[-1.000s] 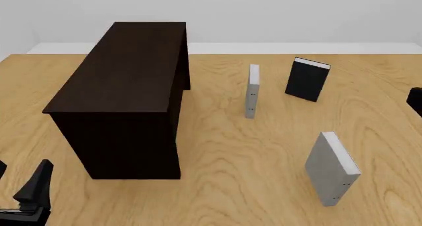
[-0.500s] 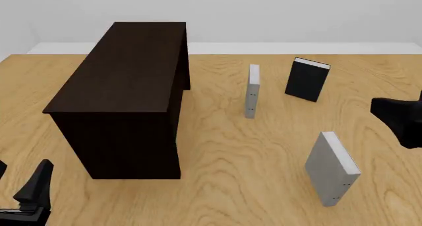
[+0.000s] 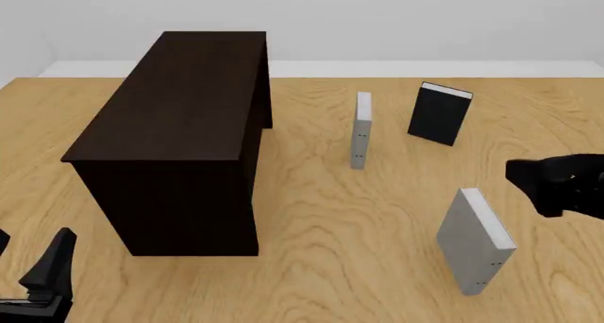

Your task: Pick up the book on the right and place it under the cabinet shelf.

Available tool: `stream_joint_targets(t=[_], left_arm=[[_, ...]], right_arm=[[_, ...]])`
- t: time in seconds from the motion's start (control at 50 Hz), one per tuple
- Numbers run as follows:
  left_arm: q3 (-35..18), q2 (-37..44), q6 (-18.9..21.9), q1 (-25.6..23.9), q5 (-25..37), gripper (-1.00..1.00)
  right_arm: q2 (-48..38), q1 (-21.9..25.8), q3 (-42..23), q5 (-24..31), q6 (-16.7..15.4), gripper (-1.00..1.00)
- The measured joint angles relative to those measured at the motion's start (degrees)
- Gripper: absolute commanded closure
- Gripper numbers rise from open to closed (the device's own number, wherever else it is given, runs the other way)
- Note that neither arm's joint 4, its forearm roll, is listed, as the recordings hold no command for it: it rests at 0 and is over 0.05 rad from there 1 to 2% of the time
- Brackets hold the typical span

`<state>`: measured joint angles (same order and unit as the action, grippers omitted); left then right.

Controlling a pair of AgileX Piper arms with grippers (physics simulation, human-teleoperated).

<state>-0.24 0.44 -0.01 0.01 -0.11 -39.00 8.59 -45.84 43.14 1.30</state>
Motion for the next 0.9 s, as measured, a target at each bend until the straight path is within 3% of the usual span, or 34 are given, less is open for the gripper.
stream_joint_targets(t=[0.62, 0.9], left_arm=[[0.0, 0.0, 0.0, 0.0, 0.0, -1.0], [0.0, 0.0, 0.0, 0.0, 0.0, -1.0]], right_arm=[[-6.25, -0.04, 5.5, -4.78, 4.94, -1.0], [-7.92, -1.38, 6.63, -6.01, 5.42, -1.0]])
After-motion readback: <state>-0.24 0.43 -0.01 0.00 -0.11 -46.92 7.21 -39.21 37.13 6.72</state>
